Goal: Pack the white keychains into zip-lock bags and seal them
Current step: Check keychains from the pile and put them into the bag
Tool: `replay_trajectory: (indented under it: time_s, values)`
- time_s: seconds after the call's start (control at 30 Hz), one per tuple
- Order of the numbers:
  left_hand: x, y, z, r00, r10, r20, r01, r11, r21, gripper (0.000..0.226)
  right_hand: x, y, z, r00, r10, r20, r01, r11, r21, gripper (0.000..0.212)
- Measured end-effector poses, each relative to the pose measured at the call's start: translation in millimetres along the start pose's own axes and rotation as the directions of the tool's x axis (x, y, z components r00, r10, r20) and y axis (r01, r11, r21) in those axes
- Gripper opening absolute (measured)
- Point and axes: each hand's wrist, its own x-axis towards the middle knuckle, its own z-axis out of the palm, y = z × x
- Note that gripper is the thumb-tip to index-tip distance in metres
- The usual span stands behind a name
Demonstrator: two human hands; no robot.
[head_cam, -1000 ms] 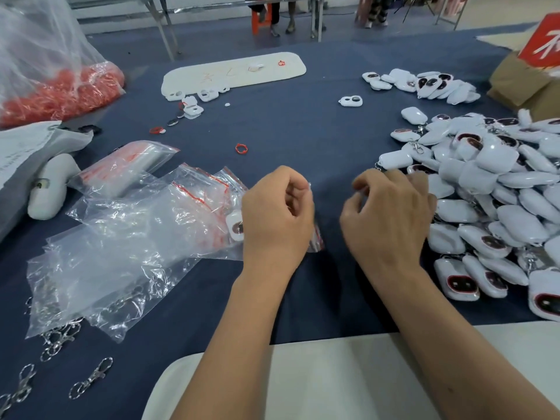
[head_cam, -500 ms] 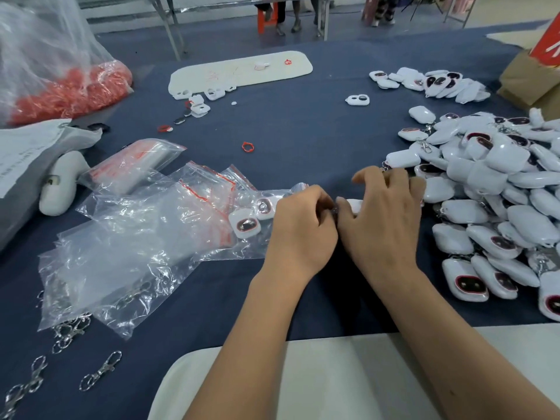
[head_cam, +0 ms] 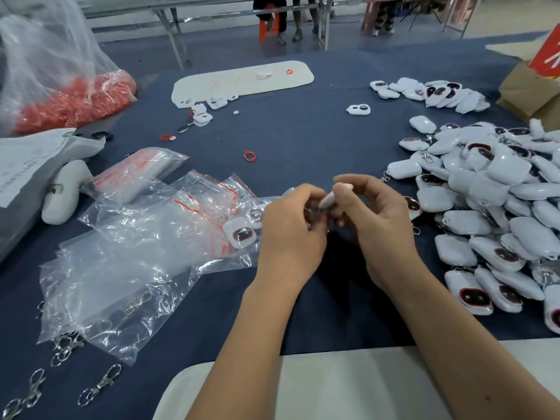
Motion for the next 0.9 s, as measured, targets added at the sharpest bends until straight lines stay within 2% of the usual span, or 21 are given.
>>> replay_trajectory:
  time_s: [0.03, 0.1, 0.2, 0.27, 0.33, 0.43, 0.63, 0.9]
  values:
    - [1, -1, -2, 0.998, -0.059, -0.011, 0.059, 0.998, -0.013, 0.013, 1, 1, 0, 0.999, 0.016, 0.036, -0.019, 0.998, 0.065, 0.013]
    - [2, -3, -4, 0.99, -0.143, 0.0, 0.143, 0.987, -0.066, 0.01, 2, 5, 0, 0.999, 0.003, 0.05, -0.005, 0.998, 0.056, 0.018]
    - [1, 0, -9, 0.976, -0.206, 0.074, 0.216, 0.964, -0.156, 0.027, 5, 7, 0, 1.0, -0.013, -0.022, 0.014, 0.999, 0.04, 0.017]
    - [1, 2, -10, 0.973, -0.215, 0.082, 0.226, 0.96, -0.168, 0.031, 6, 9, -2, 0.999, -0.032, -0.04, 0.032, 0.999, -0.005, 0.013]
    - [1, 2, -9, 0.978, -0.207, 0.039, 0.211, 0.963, -0.166, 0.02, 6, 11, -3, 0.999, -0.037, -0.031, 0.036, 0.999, -0.038, 0.012]
    - [3, 3, -11, 0.972, -0.234, 0.032, 0.233, 0.924, -0.303, 0.004, 6, 11, -1, 0.999, -0.036, 0.008, 0.037, 0.997, -0.065, 0.012]
    - [2, 4, -17, 0.931, -0.356, 0.08, 0.346, 0.787, -0.51, 0.011, 6, 9, 0, 0.998, -0.006, 0.06, 0.007, 1.0, -0.009, 0.017]
    - [2, 1, -18, 0.908, -0.391, 0.149, 0.403, 0.724, -0.559, 0.008, 7, 8, 0, 0.997, 0.015, 0.07, -0.014, 1.0, -0.02, 0.02]
